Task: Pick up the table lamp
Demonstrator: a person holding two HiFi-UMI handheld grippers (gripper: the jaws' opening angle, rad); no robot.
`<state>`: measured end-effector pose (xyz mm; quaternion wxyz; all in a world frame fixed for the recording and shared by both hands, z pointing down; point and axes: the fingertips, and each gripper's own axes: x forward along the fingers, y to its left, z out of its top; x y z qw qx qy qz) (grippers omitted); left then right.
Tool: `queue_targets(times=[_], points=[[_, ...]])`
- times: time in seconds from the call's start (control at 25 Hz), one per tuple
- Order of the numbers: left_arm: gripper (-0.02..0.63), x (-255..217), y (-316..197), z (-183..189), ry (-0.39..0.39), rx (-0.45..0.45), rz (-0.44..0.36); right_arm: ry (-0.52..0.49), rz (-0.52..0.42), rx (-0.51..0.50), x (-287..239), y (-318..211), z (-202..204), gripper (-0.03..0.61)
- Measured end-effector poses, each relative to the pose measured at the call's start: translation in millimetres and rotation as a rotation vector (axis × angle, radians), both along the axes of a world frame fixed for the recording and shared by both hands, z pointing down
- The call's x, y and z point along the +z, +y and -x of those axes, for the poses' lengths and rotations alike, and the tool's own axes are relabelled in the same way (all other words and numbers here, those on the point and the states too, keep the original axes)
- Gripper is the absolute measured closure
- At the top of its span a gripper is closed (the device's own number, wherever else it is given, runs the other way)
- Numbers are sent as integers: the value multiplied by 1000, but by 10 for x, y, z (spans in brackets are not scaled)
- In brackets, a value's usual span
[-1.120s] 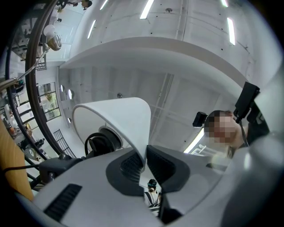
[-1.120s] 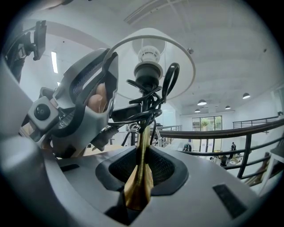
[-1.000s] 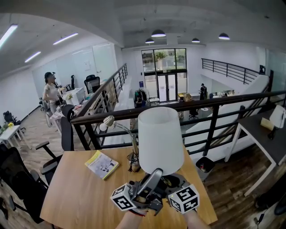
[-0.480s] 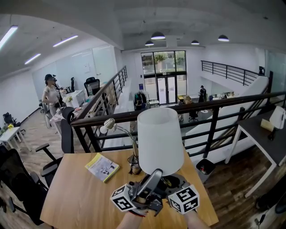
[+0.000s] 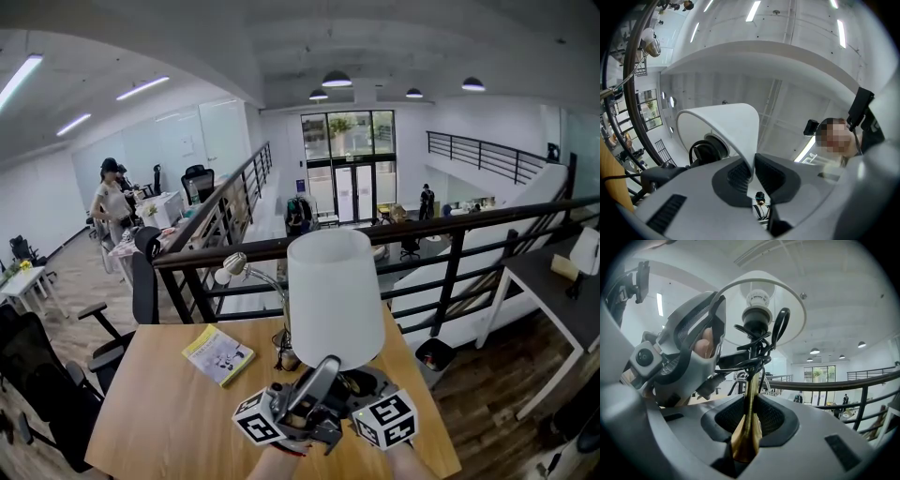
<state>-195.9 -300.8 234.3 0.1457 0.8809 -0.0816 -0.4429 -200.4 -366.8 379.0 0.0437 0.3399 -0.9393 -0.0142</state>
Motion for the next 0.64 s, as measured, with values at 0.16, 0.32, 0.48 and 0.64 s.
queue_targets(times=[0.16, 0.32, 0.48, 0.64], points=[[588, 1, -22, 7, 4, -2, 0, 1, 1, -3, 5, -17, 4, 483], [589, 4, -31, 6, -3, -3, 4, -4, 4, -7, 15, -21, 14, 483], [589, 10, -26, 3, -9, -4, 8, -5, 8, -11, 24, -13, 16, 483], [589, -8, -38, -8, -16, -4, -1, -11, 3, -14, -3, -39, 16, 483]])
